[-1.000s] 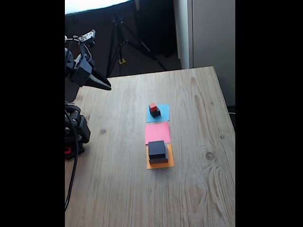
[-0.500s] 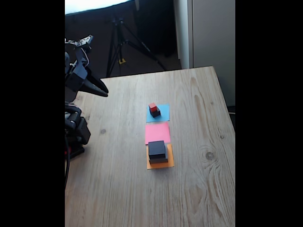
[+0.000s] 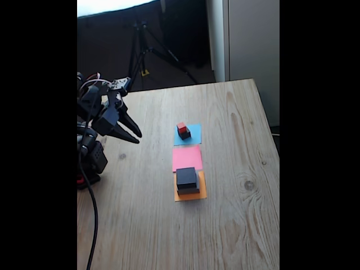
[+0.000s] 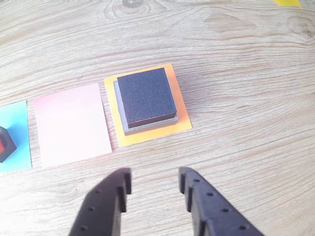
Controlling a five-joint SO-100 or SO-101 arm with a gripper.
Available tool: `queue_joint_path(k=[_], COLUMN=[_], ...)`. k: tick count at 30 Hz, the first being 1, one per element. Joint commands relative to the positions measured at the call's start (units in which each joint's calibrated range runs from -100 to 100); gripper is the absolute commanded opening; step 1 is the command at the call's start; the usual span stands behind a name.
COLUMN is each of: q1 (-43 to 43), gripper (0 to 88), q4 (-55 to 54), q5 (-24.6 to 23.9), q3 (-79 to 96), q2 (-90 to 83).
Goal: Tower of hanoi
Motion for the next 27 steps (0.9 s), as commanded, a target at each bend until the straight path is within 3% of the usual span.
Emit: queue_joint_path(k=[1, 10, 14, 27], q1=[0.26, 1.52, 1.85, 2.35], gripper=[16.6, 29.2, 35.4, 43.4], q4=[-7.42, -30.32, -35.50, -63.91], q5=[1.04, 1.04, 1.04, 1.04], q3=[5.95, 25.49, 30.67, 40.58], q2=[-2.21, -1.38, -0.09, 9.52])
